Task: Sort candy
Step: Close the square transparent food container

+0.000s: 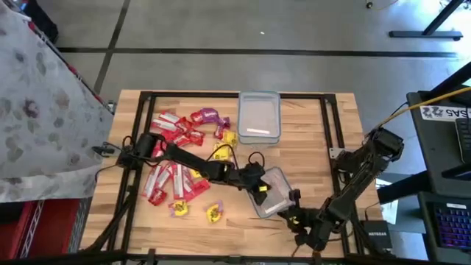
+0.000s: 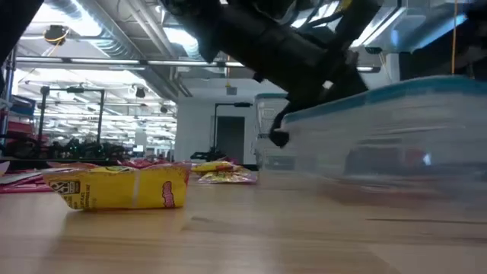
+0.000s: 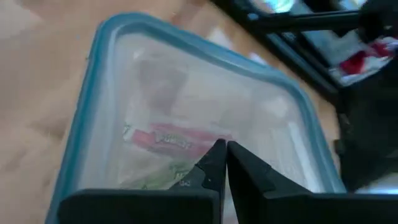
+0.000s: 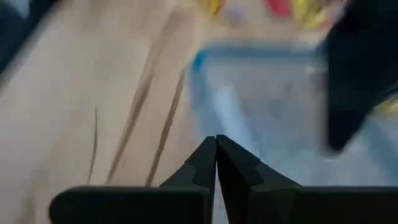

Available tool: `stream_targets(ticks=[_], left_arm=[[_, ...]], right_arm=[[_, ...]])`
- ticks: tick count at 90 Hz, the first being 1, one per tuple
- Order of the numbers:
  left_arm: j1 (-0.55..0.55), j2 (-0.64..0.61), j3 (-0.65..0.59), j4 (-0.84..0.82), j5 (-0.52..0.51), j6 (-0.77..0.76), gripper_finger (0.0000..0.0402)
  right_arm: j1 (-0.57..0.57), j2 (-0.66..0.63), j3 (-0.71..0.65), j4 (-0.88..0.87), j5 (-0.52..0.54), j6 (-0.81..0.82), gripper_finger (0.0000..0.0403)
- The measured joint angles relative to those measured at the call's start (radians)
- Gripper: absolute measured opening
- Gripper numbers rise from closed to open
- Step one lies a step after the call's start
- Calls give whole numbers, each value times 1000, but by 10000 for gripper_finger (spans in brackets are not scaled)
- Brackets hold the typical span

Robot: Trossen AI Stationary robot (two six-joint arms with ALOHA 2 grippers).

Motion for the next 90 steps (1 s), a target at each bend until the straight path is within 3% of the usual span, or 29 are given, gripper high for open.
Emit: stream_targets(ticks=[17, 34, 50, 66, 77, 90], left_arm=[[-7, 18, 57, 151, -77, 129, 0], [-1, -9, 131, 67, -112, 256, 0], [-14, -106, 176, -184, -204, 294, 0], [-70, -188, 174, -476, -404, 247, 0], [-109, -221, 178, -693, -547, 124, 0], [-147, -223, 175, -969, -643, -113, 0]], right_arm=[[-31, -21, 48, -46, -28, 1, 0], [-102, -10, 4, -23, -138, 72, 0], [-145, -14, -62, -24, -163, 166, 0], [-119, -34, -61, -153, -203, 291, 0], [-64, -79, -64, -235, -260, 403, 0], [12, -130, -66, -329, -321, 566, 0]])
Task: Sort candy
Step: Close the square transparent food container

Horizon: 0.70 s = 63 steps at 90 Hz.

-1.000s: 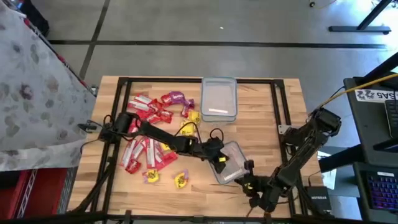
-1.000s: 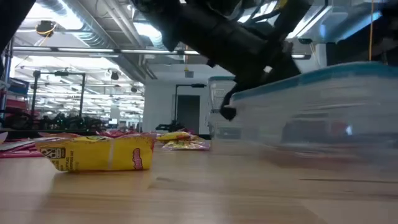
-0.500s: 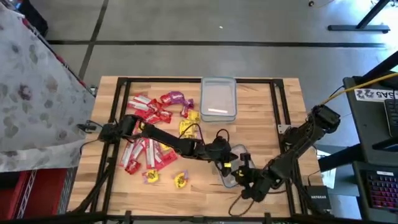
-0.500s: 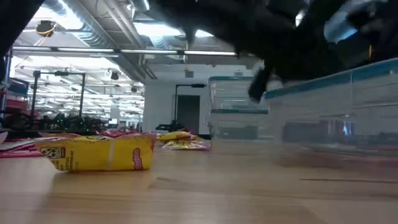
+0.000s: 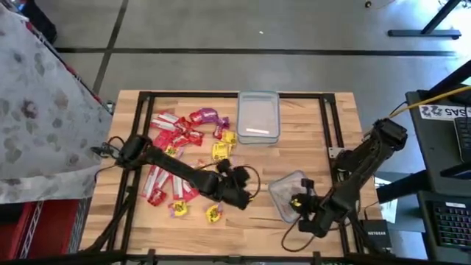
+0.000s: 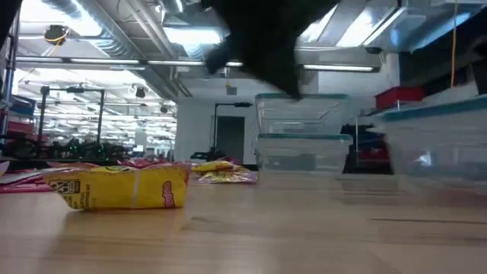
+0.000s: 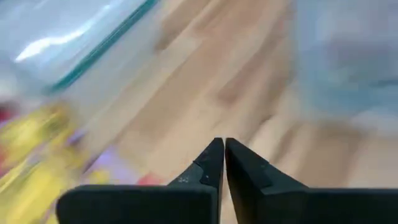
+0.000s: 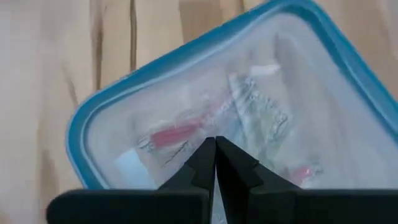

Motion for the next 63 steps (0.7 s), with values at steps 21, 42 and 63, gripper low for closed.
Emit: stream_targets(ticks=[21, 42, 63], left_arm=[[-60, -3, 1, -336, -23, -348, 0], [-115, -3, 1, -481, -61, -540, 0], [-130, -7, 2, -497, -70, -616, 0]], right_arm=[[123, -30, 1, -217, -56, 274, 0], [193, -30, -1, -436, -96, 613, 0], [235, -31, 65, -598, -90, 730, 0]])
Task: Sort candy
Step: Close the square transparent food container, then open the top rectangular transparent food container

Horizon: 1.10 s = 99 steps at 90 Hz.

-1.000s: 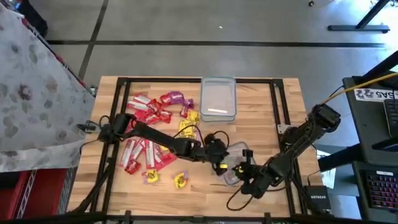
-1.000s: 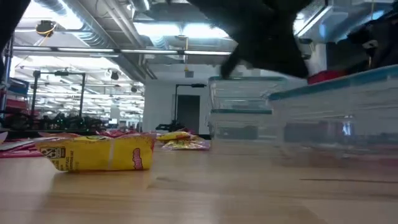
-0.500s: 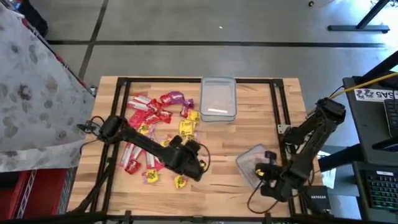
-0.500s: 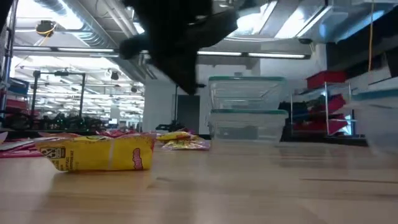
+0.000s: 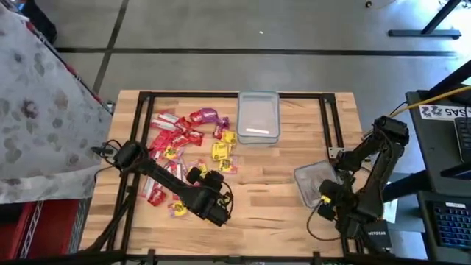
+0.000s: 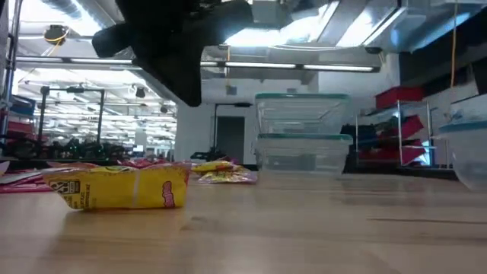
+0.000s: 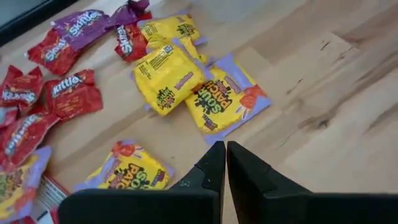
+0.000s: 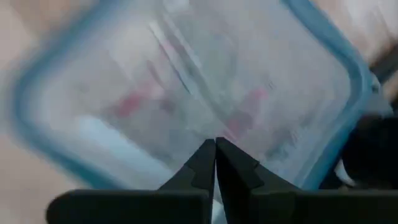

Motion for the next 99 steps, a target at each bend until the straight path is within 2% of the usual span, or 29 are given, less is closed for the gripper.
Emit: stream_targets(ticks=[14, 24, 44, 56, 66, 81, 91, 99], left_arm=[[26, -46, 1, -1, -7, 18, 0], [79, -107, 1, -8, 10, 141, 0], [291, -189, 2, -2, 121, 552, 0], [405, -191, 2, -4, 193, 708, 0], [439, -191, 2, -4, 207, 723, 0], [398, -191, 2, -9, 207, 723, 0], [348, -191, 2, -8, 203, 705, 0], [302, -191, 2, -8, 176, 682, 0]], right_arm=[[-3, -4, 129, -62, 270, -165, 0], [-35, -9, 181, -117, 479, -334, 0], [-262, -118, 150, -136, 596, -675, 13], [-412, -198, 111, 24, 672, -1053, 47], [-532, -238, 65, 253, 631, -1444, 94], [-730, -256, -14, 549, 415, -1950, 178], [-872, -256, -56, 687, 284, -2206, 222], [-994, -256, -80, 784, 219, -2320, 238]])
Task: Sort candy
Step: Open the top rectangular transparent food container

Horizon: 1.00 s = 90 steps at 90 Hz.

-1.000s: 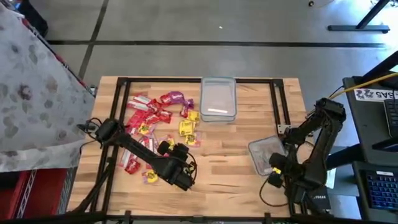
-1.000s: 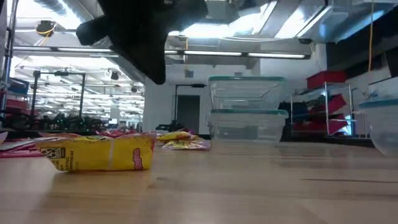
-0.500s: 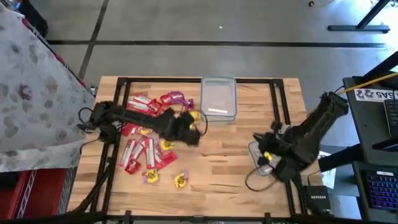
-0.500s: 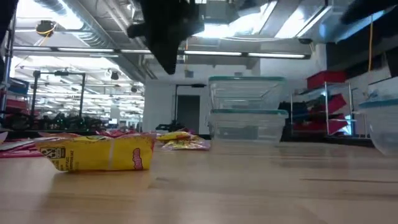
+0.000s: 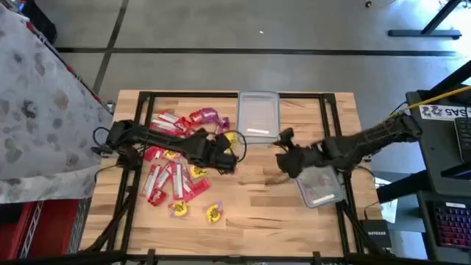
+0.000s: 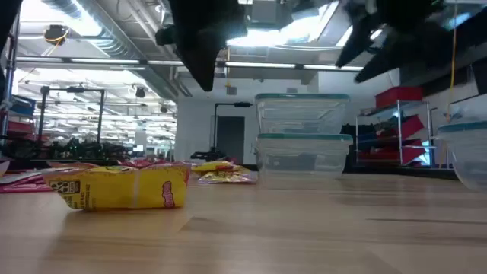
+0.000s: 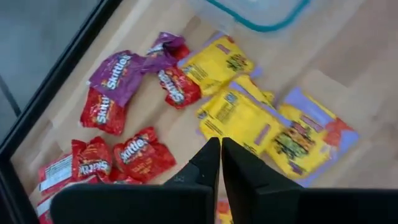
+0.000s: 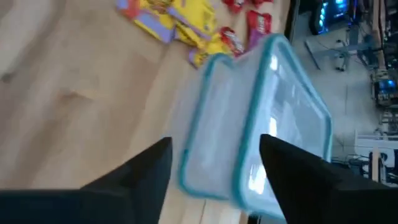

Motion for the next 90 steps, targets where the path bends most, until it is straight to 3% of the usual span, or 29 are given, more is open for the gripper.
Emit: stream_targets(ticks=[8, 24, 47, 71, 90], left_arm=[[-46, 0, -1, 2, -47, -26, 0], [-113, 0, -35, 8, -111, -97, 0], [-153, 0, -66, 16, -116, -158, 0], [-171, 0, -68, 35, -122, -171, 0], [-171, 0, -68, 35, -147, -175, 0]], right_arm=[[-115, 0, -19, 54, -58, -71, 238], [-299, 1, -73, 93, -298, -131, 220], [-379, 3, -137, 222, -265, -182, 176], [-377, 6, -135, 226, -170, -181, 41], [-356, -6, -97, 197, -125, -147, 41]])
